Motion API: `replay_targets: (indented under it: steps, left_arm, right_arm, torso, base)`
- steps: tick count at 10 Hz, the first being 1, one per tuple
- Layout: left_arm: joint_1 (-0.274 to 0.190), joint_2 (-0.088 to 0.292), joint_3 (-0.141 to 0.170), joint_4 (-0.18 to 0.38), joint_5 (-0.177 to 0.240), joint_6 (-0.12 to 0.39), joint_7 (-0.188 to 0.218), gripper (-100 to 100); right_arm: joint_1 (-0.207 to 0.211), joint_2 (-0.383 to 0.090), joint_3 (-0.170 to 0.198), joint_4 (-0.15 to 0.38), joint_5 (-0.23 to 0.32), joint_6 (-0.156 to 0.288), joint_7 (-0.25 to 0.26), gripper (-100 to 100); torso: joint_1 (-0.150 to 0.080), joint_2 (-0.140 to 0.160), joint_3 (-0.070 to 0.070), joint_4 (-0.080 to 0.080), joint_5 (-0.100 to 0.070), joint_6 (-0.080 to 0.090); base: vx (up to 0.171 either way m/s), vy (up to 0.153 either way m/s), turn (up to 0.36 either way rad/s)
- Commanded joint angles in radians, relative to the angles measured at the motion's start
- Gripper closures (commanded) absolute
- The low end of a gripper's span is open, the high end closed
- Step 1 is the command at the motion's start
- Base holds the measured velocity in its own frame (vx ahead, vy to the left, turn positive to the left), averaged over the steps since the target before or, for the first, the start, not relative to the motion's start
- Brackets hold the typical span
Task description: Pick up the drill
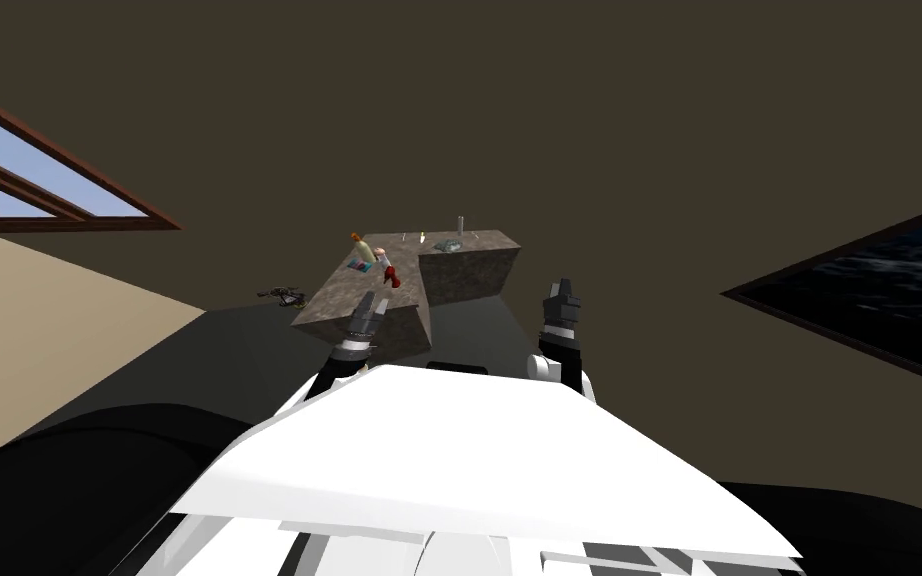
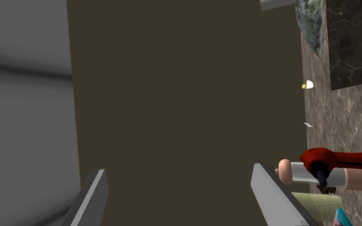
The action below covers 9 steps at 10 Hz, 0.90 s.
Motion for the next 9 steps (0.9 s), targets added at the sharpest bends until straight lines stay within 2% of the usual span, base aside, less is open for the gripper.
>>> replay_targets:
  steps: [1,2,3,4,5,6,7,8,9]
  left_arm:
    - [0.006,0.01,-0.003,0.026,0.001,-0.028,0.005,-100]
    - [0.034,0.056,-0.013,0.066,0.02,-0.055,0.018,-100]
    - [0.062,0.085,-0.024,0.097,0.04,-0.083,0.031,-100]
    - [0.062,0.104,-0.024,0.108,0.04,-0.083,0.031,-100]
    - [0.09,0.137,-0.037,0.146,0.06,-0.111,0.045,-100]
    - [0.09,0.153,-0.037,0.151,0.06,-0.111,0.045,-100]
    - [0.117,0.188,-0.051,0.196,0.082,-0.14,0.06,-100]
    - [0.117,0.203,-0.051,0.196,0.082,-0.14,0.06,-100]
    - [0.144,0.242,-0.067,0.243,0.103,-0.168,0.077,-100]
  right_arm:
    - [0.0,0.0,0.0,0.0,0.0,0.0,0.0,0]
    - [0.0,0.0,0.0,0.0,0.0,0.0,0.0,0]
    - [0.0,0.0,0.0,0.0,0.0,0.0,0.0,0]
    - [0.0,0.0,0.0,0.0,0.0,0.0,0.0,0]
    - [0.0,0.0,0.0,0.0,0.0,0.0,0.0,0]
    - [0.0,0.0,0.0,0.0,0.0,0.0,0.0,0]
    - [0.0,0.0,0.0,0.0,0.0,0.0,0.0,0]
    - [0.0,0.0,0.0,0.0,0.0,0.0,0.0,0]
    - [0.0,0.0,0.0,0.0,0.0,0.0,0.0,0]
  torso:
    - [0.0,0.0,0.0,0.0,0.0,0.0]
    - [0.005,-0.001,0.0,0.0,0.001,0.0]
    - [0.003,0.0,0.0,0.0,0.001,0.0]
    - [-0.002,0.001,0.001,0.0,0.0,0.0]
    - [0.0,0.001,0.001,0.0,0.0,0.0]
    - [-0.001,0.001,0.001,0.0,0.0,0.0]
    - [0.001,0.001,0.0,0.0,0.0,0.0]
    - [0.0,0.001,0.0,0.0,0.0,0.0]
    - [0.002,0.0,0.0,0.0,0.0,0.0]
  base:
    - [-0.006,-0.038,-0.008]
    - [-0.019,-0.088,-0.19]
    - [-0.045,-0.175,-0.292]
    - [-0.035,-0.136,-0.079]
    - [-0.027,-0.141,-0.171]
    - [-0.025,-0.117,-0.08]
    - [-0.023,-0.132,-0.193]
    - [-0.016,-0.092,-0.089]
    - [-0.008,-0.107,-0.188]
